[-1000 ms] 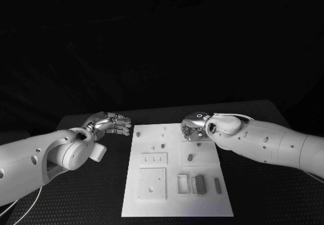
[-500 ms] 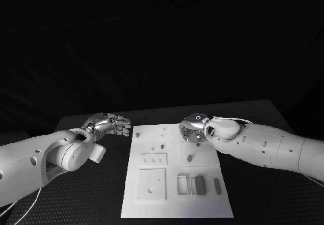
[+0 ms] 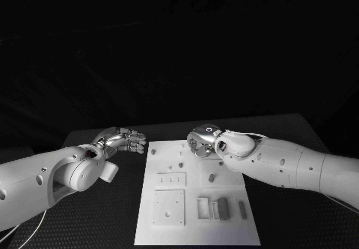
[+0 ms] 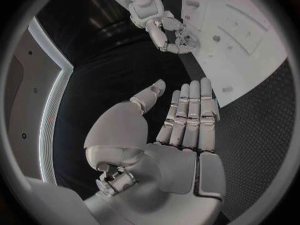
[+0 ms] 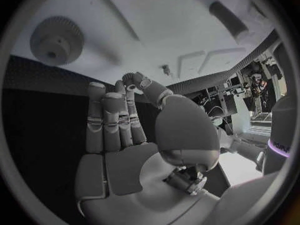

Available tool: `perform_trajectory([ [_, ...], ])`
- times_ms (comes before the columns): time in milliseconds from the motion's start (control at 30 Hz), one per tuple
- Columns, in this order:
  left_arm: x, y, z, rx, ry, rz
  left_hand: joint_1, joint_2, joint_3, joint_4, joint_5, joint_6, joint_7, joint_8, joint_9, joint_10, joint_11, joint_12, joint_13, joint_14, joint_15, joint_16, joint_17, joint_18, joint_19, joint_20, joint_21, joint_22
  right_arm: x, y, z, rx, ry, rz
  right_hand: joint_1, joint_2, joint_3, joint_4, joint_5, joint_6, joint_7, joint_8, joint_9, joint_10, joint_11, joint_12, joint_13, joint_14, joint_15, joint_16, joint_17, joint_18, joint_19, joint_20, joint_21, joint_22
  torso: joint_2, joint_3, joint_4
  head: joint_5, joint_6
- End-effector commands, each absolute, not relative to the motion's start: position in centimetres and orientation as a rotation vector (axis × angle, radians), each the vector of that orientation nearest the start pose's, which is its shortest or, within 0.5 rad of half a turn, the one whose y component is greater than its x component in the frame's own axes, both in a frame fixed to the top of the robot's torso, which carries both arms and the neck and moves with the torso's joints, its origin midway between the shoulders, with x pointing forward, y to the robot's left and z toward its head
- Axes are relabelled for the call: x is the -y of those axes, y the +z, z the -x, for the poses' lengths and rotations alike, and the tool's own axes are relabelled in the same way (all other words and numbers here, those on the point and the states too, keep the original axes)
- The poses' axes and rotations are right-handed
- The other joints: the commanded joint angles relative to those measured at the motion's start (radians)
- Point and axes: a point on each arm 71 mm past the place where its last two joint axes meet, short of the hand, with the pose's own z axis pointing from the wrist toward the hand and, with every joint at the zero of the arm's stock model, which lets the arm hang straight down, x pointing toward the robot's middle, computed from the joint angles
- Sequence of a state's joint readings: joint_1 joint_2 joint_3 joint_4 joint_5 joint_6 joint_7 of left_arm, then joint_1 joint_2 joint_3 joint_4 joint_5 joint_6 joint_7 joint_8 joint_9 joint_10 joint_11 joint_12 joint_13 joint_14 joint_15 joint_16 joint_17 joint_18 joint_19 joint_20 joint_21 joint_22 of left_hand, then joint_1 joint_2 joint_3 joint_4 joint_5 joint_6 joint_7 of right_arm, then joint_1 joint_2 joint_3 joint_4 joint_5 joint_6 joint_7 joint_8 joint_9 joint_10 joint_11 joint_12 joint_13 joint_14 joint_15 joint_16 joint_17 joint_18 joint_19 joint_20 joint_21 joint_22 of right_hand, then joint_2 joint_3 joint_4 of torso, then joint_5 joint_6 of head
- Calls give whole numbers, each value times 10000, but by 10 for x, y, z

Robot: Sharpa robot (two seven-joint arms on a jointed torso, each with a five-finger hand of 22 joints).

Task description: Assemble the parts on the task board

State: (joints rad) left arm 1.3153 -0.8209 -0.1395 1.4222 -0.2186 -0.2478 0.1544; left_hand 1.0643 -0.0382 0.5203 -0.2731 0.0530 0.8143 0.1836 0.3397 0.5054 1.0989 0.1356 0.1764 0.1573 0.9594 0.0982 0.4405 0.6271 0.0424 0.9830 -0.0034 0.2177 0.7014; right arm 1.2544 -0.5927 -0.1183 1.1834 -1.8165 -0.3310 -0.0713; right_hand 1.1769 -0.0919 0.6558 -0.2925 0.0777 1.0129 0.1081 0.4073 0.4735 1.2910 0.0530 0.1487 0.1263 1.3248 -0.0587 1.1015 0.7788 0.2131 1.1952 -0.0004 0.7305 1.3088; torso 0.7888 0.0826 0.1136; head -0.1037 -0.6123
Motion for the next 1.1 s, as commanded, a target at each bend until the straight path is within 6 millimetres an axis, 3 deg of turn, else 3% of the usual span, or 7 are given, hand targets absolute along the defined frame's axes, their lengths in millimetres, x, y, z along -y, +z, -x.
perform_trajectory([
  [33,-221,-173,-513,-16965,-13061,9047,-65,-9,-16,35,1,26,43,-69,-17,70,7,-55,14,69,18,-66,15,156,4,28,8,17,159,-197,-542,-14924,3480,5376,96,146,49,5,25,61,6,-10,66,666,-141,3,243,-83,-129,44,13,487,-15,-99,52,252,20,-6,171,-8,62],
  [200,-220,-172,-514,-16951,-13069,8981,-66,-9,-16,35,1,26,43,-71,-17,71,7,-59,17,70,18,-70,21,157,3,28,8,20,147,-192,-545,-14557,3256,5335,90,141,53,6,25,75,2,-18,81,680,-147,-3,259,-90,-134,86,21,487,-23,-107,100,250,34,8,166,19,75],
  [467,-215,-170,-516,-16949,-13143,8873,-68,-9,-16,36,1,26,43,-74,-18,72,8,-67,20,70,19,-78,29,157,2,29,6,24,131,-192,-552,-14411,3085,5386,86,114,53,4,25,105,-9,-31,111,712,-159,-12,292,-97,-146,168,32,487,-10,-135,229,255,39,-1,186,46,82],
  [900,-214,-161,-518,-16844,-13197,8660,-69,-11,-15,34,1,26,44,-80,-18,75,9,-83,28,70,21,-93,47,159,-3,31,3,32,122,-192,-557,-14292,2925,5491,88,113,66,3,26,111,-11,-47,128,716,-159,-28,309,-113,-146,204,29,487,-37,-140,288,251,86,18,203,120,49],
  [1100,-211,-157,-518,-16824,-13261,8575,-69,-12,-15,33,1,27,44,-81,-18,78,9,-88,31,72,21,-98,54,159,-3,31,3,35,120,-193,-560,-14288,2800,5433,86,111,68,4,26,113,-10,-52,134,718,-160,-32,315,-118,-147,215,28,487,-45,-140,306,250,99,17,220,94,-34],
])
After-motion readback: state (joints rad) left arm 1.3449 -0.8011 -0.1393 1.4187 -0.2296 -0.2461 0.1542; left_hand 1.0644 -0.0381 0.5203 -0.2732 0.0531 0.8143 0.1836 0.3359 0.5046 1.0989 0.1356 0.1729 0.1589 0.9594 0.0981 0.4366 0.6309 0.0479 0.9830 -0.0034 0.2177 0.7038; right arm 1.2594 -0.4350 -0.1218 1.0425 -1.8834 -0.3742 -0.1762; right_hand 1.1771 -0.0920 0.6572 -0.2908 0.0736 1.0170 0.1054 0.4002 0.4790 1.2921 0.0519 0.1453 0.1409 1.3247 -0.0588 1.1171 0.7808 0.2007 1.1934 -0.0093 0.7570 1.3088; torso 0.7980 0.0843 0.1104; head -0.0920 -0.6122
